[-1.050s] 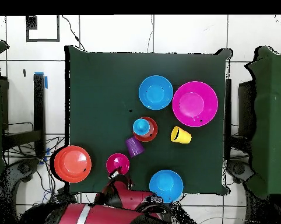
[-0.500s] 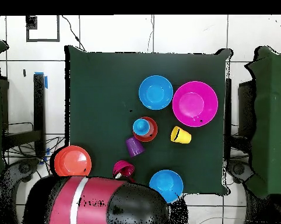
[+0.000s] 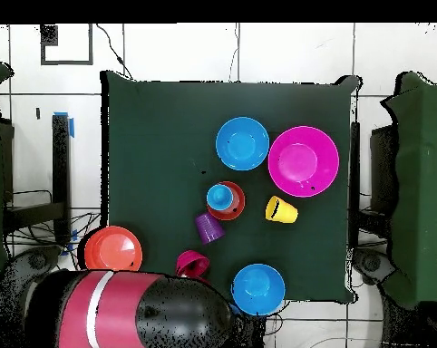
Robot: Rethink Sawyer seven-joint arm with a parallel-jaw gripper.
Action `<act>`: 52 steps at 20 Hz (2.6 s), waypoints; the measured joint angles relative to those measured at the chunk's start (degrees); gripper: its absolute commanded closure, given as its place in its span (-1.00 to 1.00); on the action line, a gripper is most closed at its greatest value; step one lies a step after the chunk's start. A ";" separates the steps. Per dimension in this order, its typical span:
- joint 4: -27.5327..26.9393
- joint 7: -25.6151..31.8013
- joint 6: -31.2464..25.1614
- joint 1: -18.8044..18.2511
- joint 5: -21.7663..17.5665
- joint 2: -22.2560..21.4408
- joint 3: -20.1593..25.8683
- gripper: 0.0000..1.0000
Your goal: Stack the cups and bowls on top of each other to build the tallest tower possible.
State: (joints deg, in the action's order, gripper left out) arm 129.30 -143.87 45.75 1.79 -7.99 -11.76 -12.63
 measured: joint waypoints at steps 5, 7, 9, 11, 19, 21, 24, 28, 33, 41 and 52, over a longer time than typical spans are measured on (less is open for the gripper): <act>-0.03 0.01 -1.48 -2.23 -1.39 -0.72 1.01 1.00; -0.03 0.01 -3.20 -4.05 -2.15 -1.47 2.00 1.00; -0.08 0.01 -8.65 -8.11 -2.87 -3.58 4.53 1.00; -0.24 0.01 -13.18 -10.08 -2.74 -5.04 6.10 1.00; -3.37 0.01 -36.50 -11.38 3.96 -10.87 9.36 1.00; -4.80 0.01 -42.47 -10.68 6.22 -11.73 9.37 1.00; -7.02 0.01 -50.14 -9.45 8.94 -12.52 9.37 1.00; -8.63 0.01 -54.00 -8.16 10.59 -13.14 9.36 1.00; -8.81 0.01 -54.24 -7.16 11.76 -13.69 9.37 1.00; -8.79 0.01 -54.37 -6.89 11.98 -14.85 9.36 1.00; -10.57 0.01 -54.55 -3.43 11.99 -15.08 6.90 -1.00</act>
State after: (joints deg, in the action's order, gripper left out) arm 118.73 -143.86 -8.81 -1.64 4.00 -26.85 -5.74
